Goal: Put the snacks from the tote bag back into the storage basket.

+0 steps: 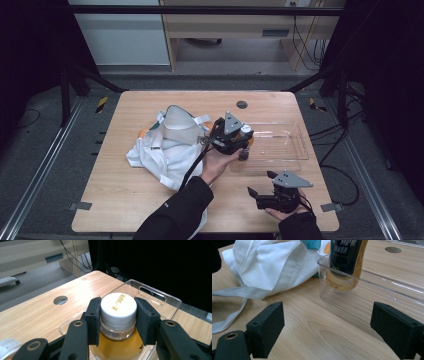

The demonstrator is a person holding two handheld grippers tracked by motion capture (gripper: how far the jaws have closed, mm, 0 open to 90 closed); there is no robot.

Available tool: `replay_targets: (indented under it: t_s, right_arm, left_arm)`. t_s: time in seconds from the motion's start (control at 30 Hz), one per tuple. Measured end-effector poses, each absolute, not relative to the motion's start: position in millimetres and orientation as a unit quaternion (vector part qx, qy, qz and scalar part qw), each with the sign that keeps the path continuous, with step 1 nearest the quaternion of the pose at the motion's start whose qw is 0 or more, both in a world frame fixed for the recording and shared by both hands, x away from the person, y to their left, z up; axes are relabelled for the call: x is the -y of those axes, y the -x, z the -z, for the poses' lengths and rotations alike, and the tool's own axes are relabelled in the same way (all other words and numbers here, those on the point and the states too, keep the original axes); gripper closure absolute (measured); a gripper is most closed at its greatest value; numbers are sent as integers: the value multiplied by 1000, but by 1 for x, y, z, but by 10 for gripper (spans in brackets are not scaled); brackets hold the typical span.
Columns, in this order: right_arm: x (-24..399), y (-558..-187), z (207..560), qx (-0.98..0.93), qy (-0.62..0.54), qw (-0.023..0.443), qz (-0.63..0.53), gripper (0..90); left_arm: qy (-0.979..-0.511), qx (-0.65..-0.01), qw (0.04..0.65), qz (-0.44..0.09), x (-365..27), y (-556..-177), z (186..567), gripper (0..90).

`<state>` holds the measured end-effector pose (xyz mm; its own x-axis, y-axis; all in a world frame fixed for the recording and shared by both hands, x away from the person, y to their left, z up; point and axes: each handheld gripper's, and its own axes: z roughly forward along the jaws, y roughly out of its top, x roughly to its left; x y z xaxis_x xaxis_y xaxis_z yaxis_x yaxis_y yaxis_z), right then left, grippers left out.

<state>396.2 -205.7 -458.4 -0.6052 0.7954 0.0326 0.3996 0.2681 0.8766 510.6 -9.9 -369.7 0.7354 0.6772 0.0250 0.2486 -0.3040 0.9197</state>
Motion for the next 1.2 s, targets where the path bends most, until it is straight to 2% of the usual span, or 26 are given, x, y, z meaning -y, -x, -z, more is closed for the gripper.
replay_targets:
  t_s: [0.6, 1.0, 1.2]
  right_arm:
    - [206, -396, 459, -768, -388, 215, -462, 122]
    - [205, -396, 459, -768, -388, 216, -461, 122]
    - [205, -396, 459, -769, -388, 216, -461, 122]
  left_arm:
    - [-785, -304, 500, -204, 9, -510, 392, 586]
    - [-773, -296, 521, -208, 7, -506, 399, 581]
    - [-773, -299, 519, -208, 6, -507, 400, 534]
